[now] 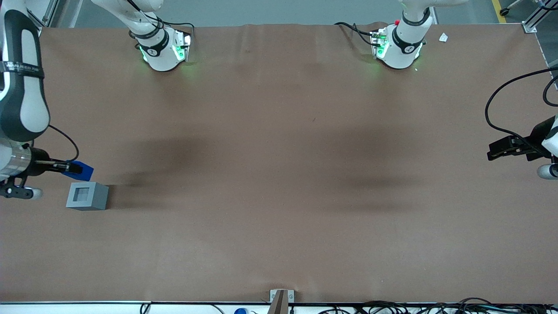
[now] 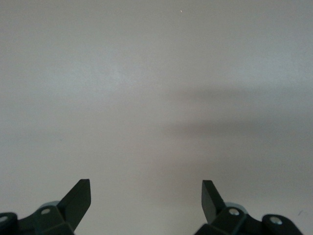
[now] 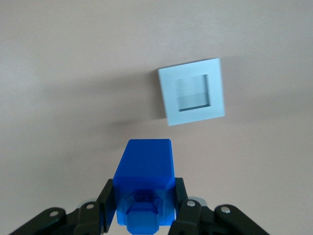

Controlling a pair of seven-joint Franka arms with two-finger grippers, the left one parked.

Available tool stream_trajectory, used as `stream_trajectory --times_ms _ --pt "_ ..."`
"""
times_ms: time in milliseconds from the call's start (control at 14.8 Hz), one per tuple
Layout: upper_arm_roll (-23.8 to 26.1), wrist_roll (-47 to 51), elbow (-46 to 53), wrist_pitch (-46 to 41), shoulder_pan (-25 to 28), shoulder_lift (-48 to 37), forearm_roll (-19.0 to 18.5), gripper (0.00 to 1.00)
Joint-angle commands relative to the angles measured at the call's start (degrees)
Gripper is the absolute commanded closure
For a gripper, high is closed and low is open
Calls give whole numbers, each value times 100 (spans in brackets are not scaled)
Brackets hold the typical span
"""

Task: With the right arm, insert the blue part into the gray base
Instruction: 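Lift the blue block and carry it above the gray base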

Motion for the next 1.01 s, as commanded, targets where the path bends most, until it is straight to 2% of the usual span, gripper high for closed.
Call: stream_trajectory --times_ms 0,676,947 --pt "89 -368 288 -41 -290 259 -12 99" --pt "89 -818 1219 -41 -360 1164 -91 99" --pt "80 -1046 1247 116 -413 1270 -100 99"
